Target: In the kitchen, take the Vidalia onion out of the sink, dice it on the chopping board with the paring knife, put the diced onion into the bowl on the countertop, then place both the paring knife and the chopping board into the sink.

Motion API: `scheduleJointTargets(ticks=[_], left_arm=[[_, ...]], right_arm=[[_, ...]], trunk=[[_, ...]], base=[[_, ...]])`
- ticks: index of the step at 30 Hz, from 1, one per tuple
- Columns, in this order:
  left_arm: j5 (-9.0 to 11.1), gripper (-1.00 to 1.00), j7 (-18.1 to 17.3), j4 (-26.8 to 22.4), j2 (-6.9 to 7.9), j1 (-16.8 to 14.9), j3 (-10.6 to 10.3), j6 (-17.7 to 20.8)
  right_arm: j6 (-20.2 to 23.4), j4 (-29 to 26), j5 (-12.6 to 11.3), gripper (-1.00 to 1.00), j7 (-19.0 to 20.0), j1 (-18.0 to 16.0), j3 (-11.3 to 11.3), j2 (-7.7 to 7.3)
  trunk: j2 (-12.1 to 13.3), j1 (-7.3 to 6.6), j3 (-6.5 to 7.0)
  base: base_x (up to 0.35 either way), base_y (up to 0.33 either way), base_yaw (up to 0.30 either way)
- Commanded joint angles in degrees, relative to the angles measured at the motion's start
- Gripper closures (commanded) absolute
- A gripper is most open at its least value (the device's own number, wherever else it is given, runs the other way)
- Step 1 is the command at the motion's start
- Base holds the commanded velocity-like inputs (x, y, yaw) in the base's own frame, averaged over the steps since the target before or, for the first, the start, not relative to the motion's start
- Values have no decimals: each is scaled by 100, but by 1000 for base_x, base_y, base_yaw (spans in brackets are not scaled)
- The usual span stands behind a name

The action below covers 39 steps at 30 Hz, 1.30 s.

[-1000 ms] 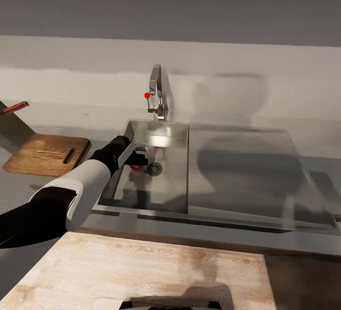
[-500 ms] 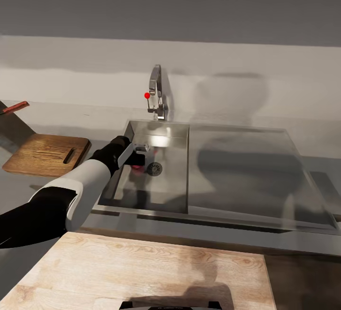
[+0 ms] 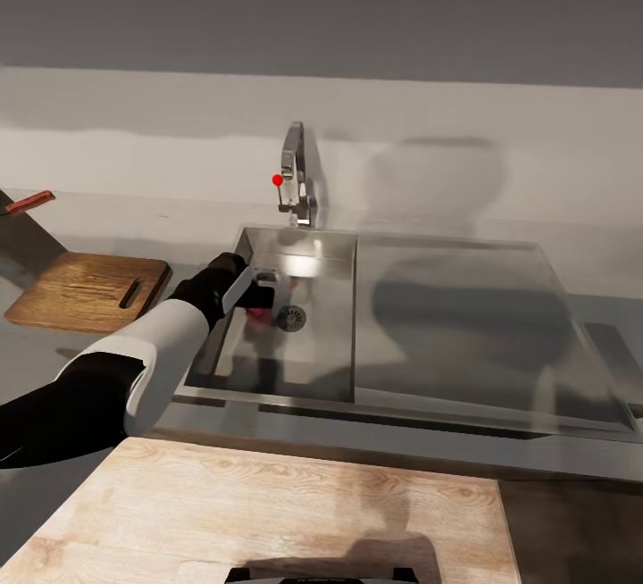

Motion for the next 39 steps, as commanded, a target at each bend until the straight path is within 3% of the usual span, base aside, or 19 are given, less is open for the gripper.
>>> scheduleJointTargets(ticks=[1, 5, 11, 19, 27, 30, 35, 39], left_arm=[[54, 100, 24, -107, 2, -2, -45, 35], [60, 100, 24, -700, -3, -2, -44, 194], [65, 100, 24, -1537, -4, -2, -50, 873], [74, 100, 16, -2332, 0, 65, -51, 1029], [75, 100, 15, -4066, 4, 847, -51, 1045], [73, 100, 15, -4474, 11, 1060, -56, 1042], [72, 100, 15, -5199, 89, 1399, -59, 1042], [66, 100, 13, -6122, 147, 1845, -52, 1041]], right_arm=[[-18, -6, -46, -100, -24, 3, 24, -4], [-18, -3, -43, -100, -24, 2, 27, -4], [-18, 20, -39, -100, -24, 2, 28, -4], [-18, 24, -38, -100, -24, 3, 29, -4], [-18, 24, -38, -100, -24, 2, 26, -4], [-18, 24, -38, -100, -24, 2, 24, -4], [-18, 24, -38, -100, -24, 2, 26, -4], [-18, 24, -38, -100, -24, 1, 22, -4]], trunk=[[-9, 3, -7], [-9, 3, -7], [-9, 3, -7], [-9, 3, -7], [-9, 3, -7], [-9, 3, -7], [-9, 3, -7], [-9, 3, -7]], base=[[0, 0, 0], [0, 0, 0], [0, 0, 0], [0, 0, 0], [0, 0, 0], [0, 0, 0], [0, 0, 0], [-23, 28, 0]])
